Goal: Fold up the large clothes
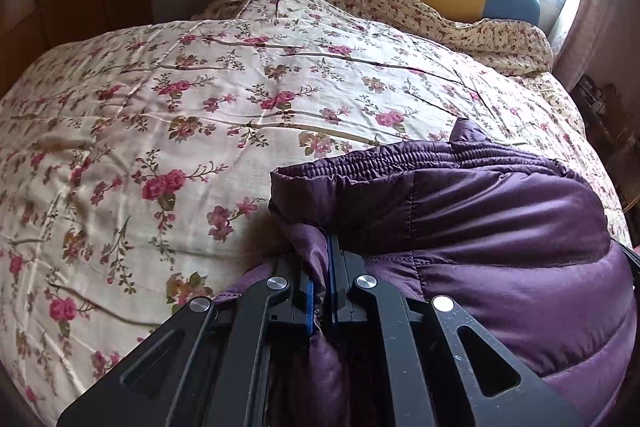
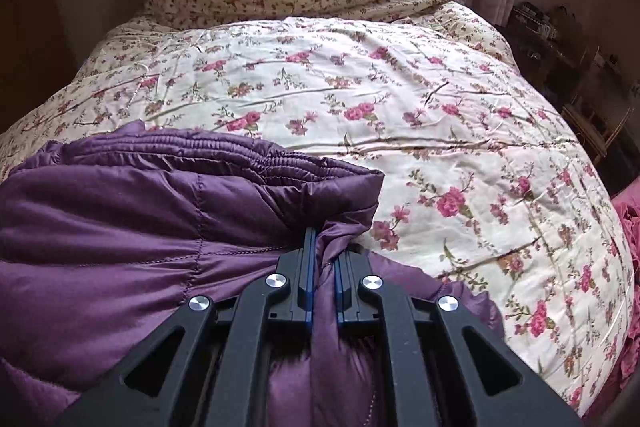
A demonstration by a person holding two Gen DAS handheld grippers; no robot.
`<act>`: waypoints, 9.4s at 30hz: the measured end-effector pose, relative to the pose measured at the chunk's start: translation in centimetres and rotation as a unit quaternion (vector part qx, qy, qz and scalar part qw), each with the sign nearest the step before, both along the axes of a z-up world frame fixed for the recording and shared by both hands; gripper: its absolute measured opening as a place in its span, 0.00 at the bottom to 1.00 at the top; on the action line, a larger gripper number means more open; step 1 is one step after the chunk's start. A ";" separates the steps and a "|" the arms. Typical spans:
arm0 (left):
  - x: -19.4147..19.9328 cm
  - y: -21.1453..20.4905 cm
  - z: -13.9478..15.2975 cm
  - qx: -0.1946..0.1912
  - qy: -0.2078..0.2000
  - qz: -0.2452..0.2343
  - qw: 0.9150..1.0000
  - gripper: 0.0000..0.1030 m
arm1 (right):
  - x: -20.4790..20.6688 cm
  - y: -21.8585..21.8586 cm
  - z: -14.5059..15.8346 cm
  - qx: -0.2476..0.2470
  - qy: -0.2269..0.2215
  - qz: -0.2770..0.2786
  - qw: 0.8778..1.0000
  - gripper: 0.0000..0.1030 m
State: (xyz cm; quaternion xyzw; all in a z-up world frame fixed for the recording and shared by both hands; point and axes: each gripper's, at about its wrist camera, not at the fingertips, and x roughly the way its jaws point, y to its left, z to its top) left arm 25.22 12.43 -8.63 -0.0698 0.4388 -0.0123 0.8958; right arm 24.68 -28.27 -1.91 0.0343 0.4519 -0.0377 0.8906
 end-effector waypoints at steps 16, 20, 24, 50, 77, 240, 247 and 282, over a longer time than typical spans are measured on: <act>-0.2 0.0 0.5 0.013 -0.009 0.020 1.000 0.27 | 0.3 -1.0 -0.1 0.025 -0.002 -0.017 1.000 0.17; -1.9 0.2 2.2 0.007 -0.033 0.037 0.999 0.50 | -0.6 -1.4 1.3 0.017 -0.016 -0.035 0.999 0.46; -3.4 -0.4 3.8 0.010 -0.057 0.039 0.998 0.50 | -1.9 -0.9 3.2 0.012 -0.033 -0.033 0.999 0.46; -6.8 -7.6 4.5 0.017 -0.097 -0.032 0.995 0.50 | -5.5 11.9 3.5 0.076 -0.071 0.093 0.990 0.49; -10.0 -1.9 3.6 -0.048 -0.095 0.020 0.994 0.73 | -7.4 12.5 3.3 0.066 -0.080 0.098 0.990 0.47; -14.6 -17.8 4.0 -0.082 -0.002 -0.127 0.988 0.70 | -21.1 -4.1 14.2 0.056 -0.084 0.034 0.994 0.59; -14.3 -17.8 4.2 -0.082 -0.004 -0.128 0.988 0.70 | -21.2 -4.0 14.1 0.053 -0.074 0.037 0.995 0.59; -14.5 -16.0 3.6 -0.111 -0.004 -0.121 0.986 0.70 | -19.1 1.5 8.8 -0.024 0.033 0.136 0.990 0.17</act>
